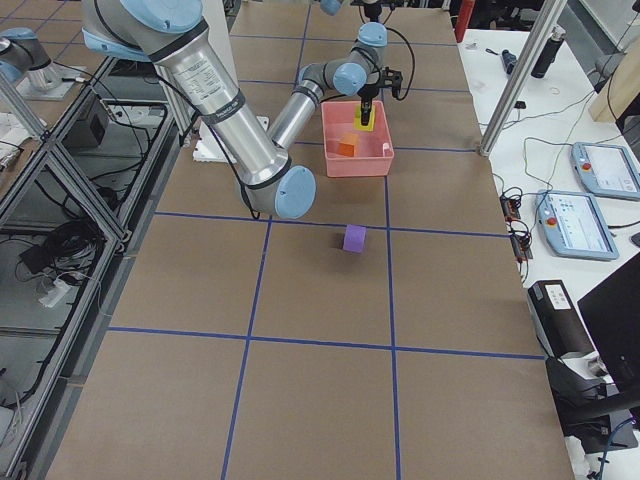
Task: Place blocks into pink bin with both arms
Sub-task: 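Lower the yellow cube into the bin while the left gripper nears the lavender cube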
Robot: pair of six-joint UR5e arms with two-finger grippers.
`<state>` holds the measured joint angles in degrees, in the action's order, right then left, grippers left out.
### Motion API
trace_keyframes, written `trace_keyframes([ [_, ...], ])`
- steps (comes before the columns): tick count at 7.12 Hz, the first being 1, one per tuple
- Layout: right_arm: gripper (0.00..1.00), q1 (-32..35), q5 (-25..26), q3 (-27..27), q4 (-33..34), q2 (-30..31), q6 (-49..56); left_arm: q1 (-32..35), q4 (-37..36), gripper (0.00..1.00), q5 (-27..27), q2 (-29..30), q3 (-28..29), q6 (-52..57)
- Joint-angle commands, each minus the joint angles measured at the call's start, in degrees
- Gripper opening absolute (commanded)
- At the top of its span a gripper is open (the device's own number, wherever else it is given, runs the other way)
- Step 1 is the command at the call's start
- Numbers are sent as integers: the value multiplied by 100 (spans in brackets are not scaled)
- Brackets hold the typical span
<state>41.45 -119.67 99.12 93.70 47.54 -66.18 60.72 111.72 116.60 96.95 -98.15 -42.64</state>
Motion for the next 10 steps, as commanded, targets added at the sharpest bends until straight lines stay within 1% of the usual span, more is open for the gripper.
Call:
trace_keyframes([
  [1,0,-75,180,-42,-18,-17,35,-25,533,100,-50,52,532,-409],
  [3,0,-101,180,-42,-19,-8,26,-78,990,100,-155,69,831,-875],
  [4,0,-102,180,-42,-19,9,17,-191,1044,100,-164,69,850,-1078],
  [6,0,-110,189,-50,-97,44,8,-525,1054,100,-540,104,850,-1369],
  [8,0,-119,189,-50,-98,62,-9,-570,1062,100,-542,96,867,-1362],
  [9,16,-128,189,-59,-106,53,-27,-614,1062,100,-542,96,928,-1370],
  [10,99,-128,189,-59,-106,44,-27,-675,1210,100,-542,78,1042,-1370],
])
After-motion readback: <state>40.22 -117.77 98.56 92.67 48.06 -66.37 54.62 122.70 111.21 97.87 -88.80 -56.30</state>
